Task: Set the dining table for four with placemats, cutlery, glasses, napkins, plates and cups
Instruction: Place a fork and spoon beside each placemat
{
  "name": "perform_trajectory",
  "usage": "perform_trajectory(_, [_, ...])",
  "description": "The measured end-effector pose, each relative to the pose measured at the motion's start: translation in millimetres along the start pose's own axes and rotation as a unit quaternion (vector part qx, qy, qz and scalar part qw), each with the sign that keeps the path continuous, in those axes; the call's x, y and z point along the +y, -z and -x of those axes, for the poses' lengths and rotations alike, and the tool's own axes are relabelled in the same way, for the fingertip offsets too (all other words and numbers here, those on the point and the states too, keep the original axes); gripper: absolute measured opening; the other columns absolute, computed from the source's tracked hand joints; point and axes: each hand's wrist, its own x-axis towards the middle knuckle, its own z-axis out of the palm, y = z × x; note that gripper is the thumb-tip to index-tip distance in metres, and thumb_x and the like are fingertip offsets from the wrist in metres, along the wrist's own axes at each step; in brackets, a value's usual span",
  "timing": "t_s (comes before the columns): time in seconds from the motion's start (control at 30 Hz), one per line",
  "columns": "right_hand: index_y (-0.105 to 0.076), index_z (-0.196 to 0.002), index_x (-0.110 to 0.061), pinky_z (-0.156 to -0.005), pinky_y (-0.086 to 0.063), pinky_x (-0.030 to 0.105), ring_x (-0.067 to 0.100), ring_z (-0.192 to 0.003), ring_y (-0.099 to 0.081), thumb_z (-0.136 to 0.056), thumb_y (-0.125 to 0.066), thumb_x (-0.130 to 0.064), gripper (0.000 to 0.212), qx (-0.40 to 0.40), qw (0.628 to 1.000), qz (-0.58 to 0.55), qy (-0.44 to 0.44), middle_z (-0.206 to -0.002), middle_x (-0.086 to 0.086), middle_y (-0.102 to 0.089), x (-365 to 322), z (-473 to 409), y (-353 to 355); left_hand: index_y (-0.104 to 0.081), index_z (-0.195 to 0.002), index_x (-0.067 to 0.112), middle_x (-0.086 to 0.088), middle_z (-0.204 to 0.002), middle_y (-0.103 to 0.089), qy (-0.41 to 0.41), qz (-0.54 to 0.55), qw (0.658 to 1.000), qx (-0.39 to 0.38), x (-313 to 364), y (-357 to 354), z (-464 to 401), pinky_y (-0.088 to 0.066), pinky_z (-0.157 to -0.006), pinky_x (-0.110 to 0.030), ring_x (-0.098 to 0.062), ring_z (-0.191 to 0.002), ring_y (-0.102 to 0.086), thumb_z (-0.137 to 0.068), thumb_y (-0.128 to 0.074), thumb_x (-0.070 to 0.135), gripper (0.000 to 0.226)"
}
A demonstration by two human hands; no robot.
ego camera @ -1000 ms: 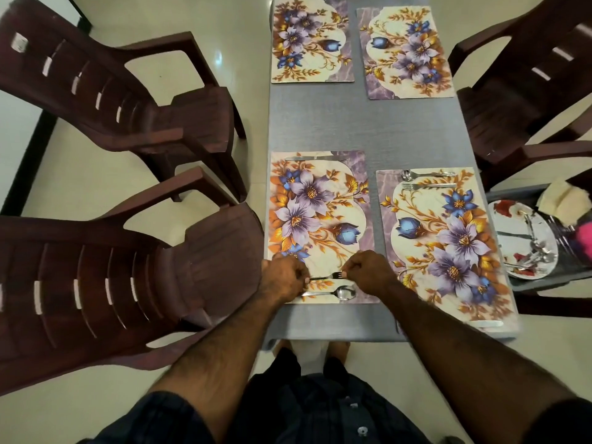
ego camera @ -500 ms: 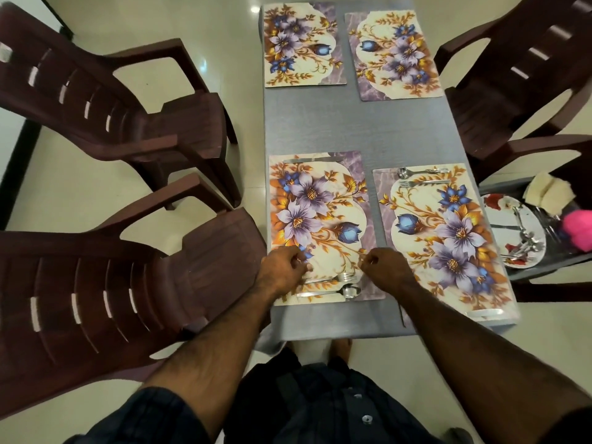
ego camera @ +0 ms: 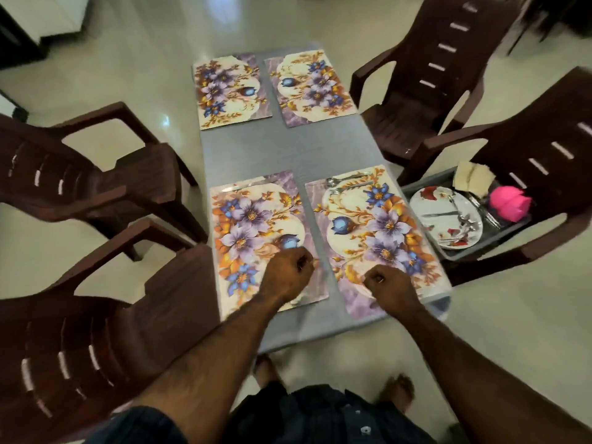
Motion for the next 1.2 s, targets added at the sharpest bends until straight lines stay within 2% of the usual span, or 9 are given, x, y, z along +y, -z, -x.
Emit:
perform_trajectory(0.1, [-0.072, -0.076, -0.022, -0.068, -0.046, 0.023, -0.002, -0.068, -0.063, -0.087, -0.082, -0.02, 0.015, -0.017, 1.0, -0.025, 0.0, -0.073, -0.011, -0.071, 47, 6, 32, -0.074, -0.094, 0.021, 0.0, -0.088, -0.076, -0.028, -0.016, 0.999, -0.03, 51, -54, -2, -0.053, -0.07, -0.033, -0.023, -0.079, -0.069, -0.095, -0.069, 0.031, 0.012])
perform_trajectory(0.3, [-0.072, -0.077, -0.015, -0.071, -0.06, 0.044, 0.021, -0.067, -0.068, -0.085, -0.081, -0.029, 0.019, -0.009, 0.995, -0.066, -0.068, -0.069, 0.002, -0.071, 176, 23, 146, -0.074, -0.089, 0.022, 0.005, -0.085, -0.076, -0.006, -0.003, 0.997, -0.074, 165, -184, -4, -0.05, -0.071, -0.031, -0.015, -0.078, -0.066, -0.092, -0.069, 0.033, 0.012])
perform_trajectory(0.43, [-0.073, -0.074, -0.024, -0.077, -0.062, 0.045, 0.023, -0.07, -0.073, -0.086, -0.08, -0.034, 0.017, 0.046, 0.984, -0.103, -0.138, -0.07, -0.002, -0.073, 243, 33, 238, -0.074, -0.089, 0.024, 0.009, -0.083, -0.074, -0.018, -0.006, 0.988, -0.153, 237, -249, -21, -0.052, -0.072, -0.031, -0.012, -0.076, -0.066, -0.09, -0.07, 0.042, 0.018])
perform_trajectory(0.5, [-0.074, -0.076, -0.029, -0.079, -0.063, 0.048, 0.024, -0.071, -0.074, -0.084, -0.079, -0.038, 0.013, 0.067, 0.977, -0.115, -0.165, -0.07, -0.004, -0.074, 272, 29, 271, -0.075, -0.088, 0.025, 0.008, -0.083, -0.074, -0.016, -0.009, 0.987, -0.158, 262, -274, -39, -0.054, -0.074, -0.032, -0.012, -0.077, -0.068, -0.087, -0.065, 0.052, 0.029])
perform_trajectory(0.57, [-0.074, -0.076, -0.029, -0.08, -0.063, 0.049, 0.023, -0.072, -0.074, -0.082, -0.077, -0.041, 0.014, 0.075, 0.973, -0.121, -0.181, -0.07, -0.005, -0.074, 293, 22, 293, -0.076, -0.087, 0.025, 0.009, -0.082, -0.074, -0.006, 0.0, 0.988, -0.155, 278, -298, -60, -0.054, -0.074, -0.03, -0.012, -0.077, -0.068, -0.088, -0.07, 0.049, 0.024])
perform_trajectory(0.67, [-0.074, -0.074, -0.03, -0.079, -0.064, 0.049, 0.022, -0.072, -0.074, -0.08, -0.075, -0.045, 0.016, 0.06, 0.974, -0.121, -0.182, -0.071, -0.004, -0.074, 302, 10, 314, -0.076, -0.087, 0.026, 0.01, -0.081, -0.074, 0.011, 0.016, 0.986, -0.163, 294, -331, -94, -0.054, -0.074, -0.029, -0.011, -0.076, -0.069, -0.091, -0.076, 0.04, 0.014])
perform_trajectory(0.9, [-0.075, -0.08, -0.024, -0.078, -0.064, 0.046, 0.016, -0.069, -0.074, -0.092, -0.076, -0.035, 0.016, -0.023, 0.984, -0.059, -0.164, -0.078, -0.002, -0.075, 316, -80, 366, -0.071, -0.087, 0.03, 0.008, -0.08, -0.071, 0.057, 0.032, 0.982, -0.178, 309, -418, -183, -0.057, -0.075, -0.033, -0.017, -0.077, -0.067, -0.089, -0.072, 0.045, 0.015])
perform_trajectory(1.07, [-0.076, -0.081, -0.023, -0.074, -0.063, 0.044, 0.013, -0.066, -0.072, -0.09, -0.075, -0.036, 0.016, -0.011, 0.985, -0.045, -0.166, -0.074, -0.003, -0.074, 333, -187, 388, -0.069, -0.09, 0.032, 0.006, -0.089, -0.072, 0.112, -0.014, 0.962, -0.247, 300, -467, -256, -0.054, -0.076, -0.031, -0.02, -0.086, -0.067, -0.091, -0.074, 0.045, 0.015])
perform_trajectory(1.2, [-0.072, -0.073, -0.026, -0.069, -0.06, 0.038, 0.013, -0.066, -0.069, -0.088, -0.074, -0.033, 0.017, -0.038, 0.985, -0.051, -0.161, -0.068, -0.007, -0.072, 351, -269, 377, -0.072, -0.093, 0.032, 0.004, -0.102, -0.075, 0.139, -0.057, 0.924, -0.352, 287, -491, -304, -0.053, -0.079, -0.029, -0.019, -0.091, -0.066, -0.084, -0.076, 0.051, 0.022])
